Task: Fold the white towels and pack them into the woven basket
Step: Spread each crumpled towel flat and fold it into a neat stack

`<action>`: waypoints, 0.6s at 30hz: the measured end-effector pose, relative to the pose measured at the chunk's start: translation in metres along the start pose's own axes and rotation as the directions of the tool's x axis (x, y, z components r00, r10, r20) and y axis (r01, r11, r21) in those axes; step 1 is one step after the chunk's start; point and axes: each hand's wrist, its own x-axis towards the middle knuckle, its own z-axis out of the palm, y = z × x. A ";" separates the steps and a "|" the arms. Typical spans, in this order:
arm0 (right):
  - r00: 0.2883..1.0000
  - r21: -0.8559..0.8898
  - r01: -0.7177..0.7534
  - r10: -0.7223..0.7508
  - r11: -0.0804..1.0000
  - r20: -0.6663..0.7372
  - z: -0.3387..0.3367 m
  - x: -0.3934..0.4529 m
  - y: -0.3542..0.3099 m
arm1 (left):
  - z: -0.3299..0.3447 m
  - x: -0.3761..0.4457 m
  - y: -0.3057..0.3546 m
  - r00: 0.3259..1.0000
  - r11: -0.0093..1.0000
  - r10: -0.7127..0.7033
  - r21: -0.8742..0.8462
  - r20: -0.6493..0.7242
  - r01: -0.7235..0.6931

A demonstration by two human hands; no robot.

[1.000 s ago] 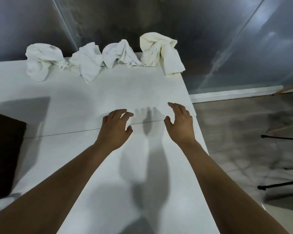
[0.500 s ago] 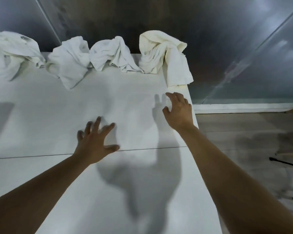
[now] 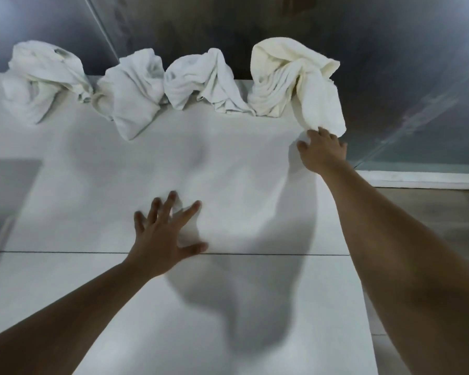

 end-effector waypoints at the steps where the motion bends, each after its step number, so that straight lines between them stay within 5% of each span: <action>1: 0.999 0.018 0.012 -0.011 1.000 -0.031 0.002 -0.004 -0.004 | -0.001 0.002 -0.003 1.000 1.000 -0.006 0.002 0.000 0.006; 11: 0.946 0.235 0.039 0.040 0.971 -0.323 0.063 -0.194 -0.026 | -0.005 0.009 0.003 0.998 0.996 -0.043 0.075 0.034 0.040; 18: 0.954 0.181 0.172 -0.118 0.968 -0.274 0.090 -0.324 -0.058 | 0.012 -0.040 0.024 0.998 0.996 0.059 0.061 -0.007 -0.058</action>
